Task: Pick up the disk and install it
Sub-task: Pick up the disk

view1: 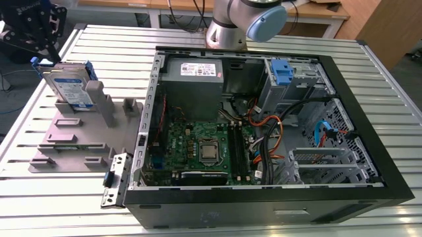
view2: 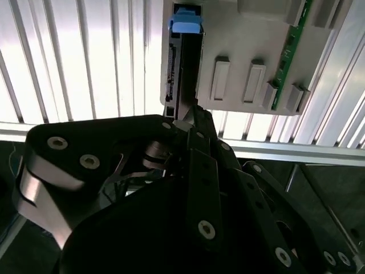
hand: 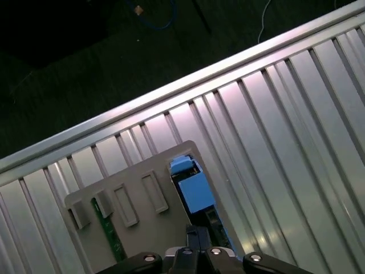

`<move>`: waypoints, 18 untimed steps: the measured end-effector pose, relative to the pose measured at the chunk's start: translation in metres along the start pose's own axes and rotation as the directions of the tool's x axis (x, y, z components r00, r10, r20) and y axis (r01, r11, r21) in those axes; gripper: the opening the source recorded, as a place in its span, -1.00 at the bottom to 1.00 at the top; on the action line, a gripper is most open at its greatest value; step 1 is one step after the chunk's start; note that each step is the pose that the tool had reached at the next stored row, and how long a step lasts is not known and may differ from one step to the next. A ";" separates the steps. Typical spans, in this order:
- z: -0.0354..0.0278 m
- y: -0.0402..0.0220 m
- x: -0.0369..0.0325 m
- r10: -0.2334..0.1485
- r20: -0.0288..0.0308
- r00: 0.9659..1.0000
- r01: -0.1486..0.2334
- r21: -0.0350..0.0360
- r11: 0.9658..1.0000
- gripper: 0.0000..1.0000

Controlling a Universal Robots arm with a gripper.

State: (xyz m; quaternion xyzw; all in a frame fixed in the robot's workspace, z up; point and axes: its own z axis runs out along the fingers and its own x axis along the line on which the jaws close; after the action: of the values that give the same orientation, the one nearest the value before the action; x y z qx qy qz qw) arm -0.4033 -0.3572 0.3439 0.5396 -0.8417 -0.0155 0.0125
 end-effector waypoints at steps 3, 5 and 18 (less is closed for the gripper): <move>0.0000 0.0000 0.0000 -0.052 -0.002 0.999 0.052 0.000 0.999 -0.79; 0.0000 0.0000 0.0000 -0.088 -0.004 0.996 0.088 0.000 0.996 -0.79; 0.0004 0.0000 0.0000 -0.251 0.016 0.968 0.251 -0.004 0.968 -0.79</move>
State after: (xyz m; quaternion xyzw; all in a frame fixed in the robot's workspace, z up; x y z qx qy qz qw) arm -0.4034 -0.3571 0.3435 0.6414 -0.7668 -0.0234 0.0057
